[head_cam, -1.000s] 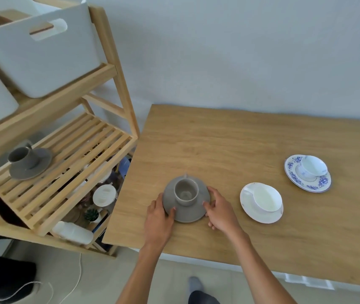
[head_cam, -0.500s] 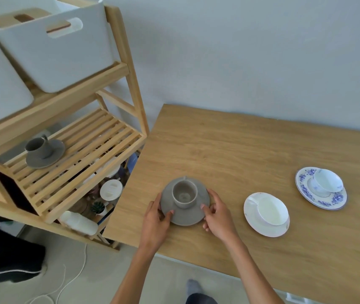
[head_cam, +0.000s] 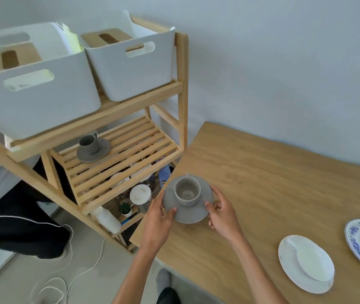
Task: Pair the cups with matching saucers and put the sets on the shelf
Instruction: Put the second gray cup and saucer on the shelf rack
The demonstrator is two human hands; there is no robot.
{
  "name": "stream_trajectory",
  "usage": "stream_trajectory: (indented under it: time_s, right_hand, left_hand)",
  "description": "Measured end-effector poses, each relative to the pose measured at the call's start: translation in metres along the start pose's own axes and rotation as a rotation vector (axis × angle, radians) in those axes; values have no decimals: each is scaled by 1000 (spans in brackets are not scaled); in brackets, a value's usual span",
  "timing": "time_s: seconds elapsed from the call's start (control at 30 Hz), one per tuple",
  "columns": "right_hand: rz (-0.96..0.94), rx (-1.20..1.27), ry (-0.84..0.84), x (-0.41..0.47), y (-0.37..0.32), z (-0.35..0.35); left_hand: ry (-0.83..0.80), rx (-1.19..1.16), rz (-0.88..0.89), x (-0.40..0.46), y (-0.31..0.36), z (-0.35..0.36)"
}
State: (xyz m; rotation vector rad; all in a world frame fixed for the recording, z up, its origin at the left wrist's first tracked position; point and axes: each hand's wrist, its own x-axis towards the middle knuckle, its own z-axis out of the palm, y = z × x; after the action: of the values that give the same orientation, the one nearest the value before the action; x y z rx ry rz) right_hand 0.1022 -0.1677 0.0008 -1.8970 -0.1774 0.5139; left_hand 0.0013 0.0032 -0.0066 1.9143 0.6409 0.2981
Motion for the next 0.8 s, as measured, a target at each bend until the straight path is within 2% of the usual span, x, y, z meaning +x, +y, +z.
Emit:
stream_trajectory:
  time_s: [0.3, 0.57, 0.8]
  right_hand:
    - [27, 5, -120, 80, -46, 56]
    - [21, -6, -227, 178, -82, 113]
    - [61, -10, -305, 263, -93, 157]
  left_hand:
    - [61, 46, -6, 71, -8, -53]
    - [92, 62, -92, 170, -38, -95]
    - [88, 116, -55, 254, -81, -111]
